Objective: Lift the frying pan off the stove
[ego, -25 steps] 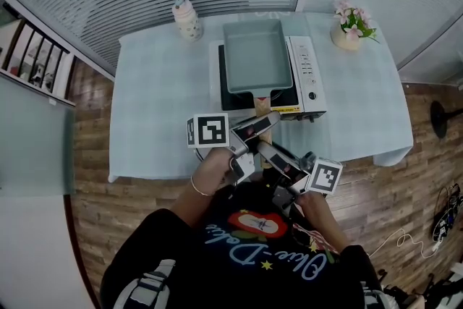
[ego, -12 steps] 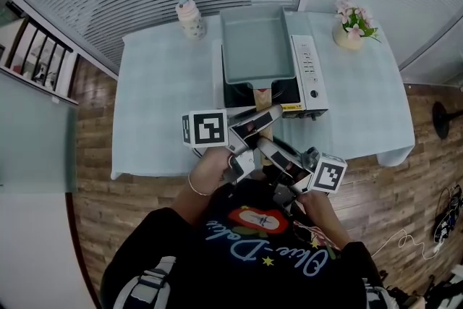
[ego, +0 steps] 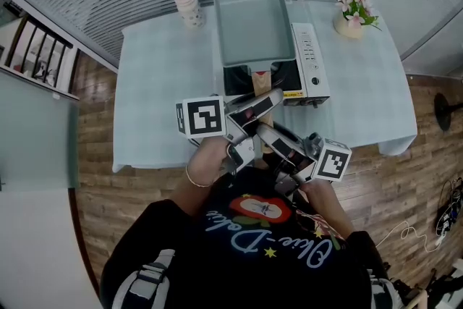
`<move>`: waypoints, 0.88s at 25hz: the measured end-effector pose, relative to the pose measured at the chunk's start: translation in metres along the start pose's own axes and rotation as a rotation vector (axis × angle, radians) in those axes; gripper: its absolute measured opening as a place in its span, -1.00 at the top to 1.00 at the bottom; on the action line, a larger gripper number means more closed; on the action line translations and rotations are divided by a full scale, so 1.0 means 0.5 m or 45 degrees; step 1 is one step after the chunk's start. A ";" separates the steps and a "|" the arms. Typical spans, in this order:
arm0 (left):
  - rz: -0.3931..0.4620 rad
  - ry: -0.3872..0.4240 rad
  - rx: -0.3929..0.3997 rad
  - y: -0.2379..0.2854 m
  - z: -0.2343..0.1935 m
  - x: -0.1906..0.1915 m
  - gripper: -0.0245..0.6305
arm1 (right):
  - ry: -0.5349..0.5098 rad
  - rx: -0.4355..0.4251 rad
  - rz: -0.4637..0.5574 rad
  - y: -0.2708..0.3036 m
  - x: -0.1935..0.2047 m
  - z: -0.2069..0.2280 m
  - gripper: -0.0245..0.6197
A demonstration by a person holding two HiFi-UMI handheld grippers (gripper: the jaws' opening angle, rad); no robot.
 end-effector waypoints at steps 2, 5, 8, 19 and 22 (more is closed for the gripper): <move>0.003 0.007 0.005 -0.001 0.005 -0.002 0.50 | 0.014 -0.015 0.006 0.002 -0.002 -0.005 0.47; 0.008 0.015 0.018 -0.003 0.013 -0.004 0.50 | 0.043 -0.029 0.007 0.004 -0.003 -0.012 0.48; 0.007 0.028 0.024 -0.004 0.018 -0.005 0.50 | 0.056 -0.044 0.010 0.006 -0.003 -0.015 0.49; -0.008 0.077 0.021 -0.002 0.034 -0.009 0.50 | 0.064 -0.084 0.004 0.009 -0.001 -0.021 0.51; -0.012 0.073 0.019 0.000 0.031 -0.008 0.49 | 0.079 -0.090 0.013 0.007 0.001 -0.016 0.51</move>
Point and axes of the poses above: the fingertips, and each gripper's own axes: y forward along the fingers, z to its right, x out of its underside, the point moved 8 cm from there along -y, backward along the fingers, and after that the axes turned 10 degrees about -z, right-handed, at the moved point
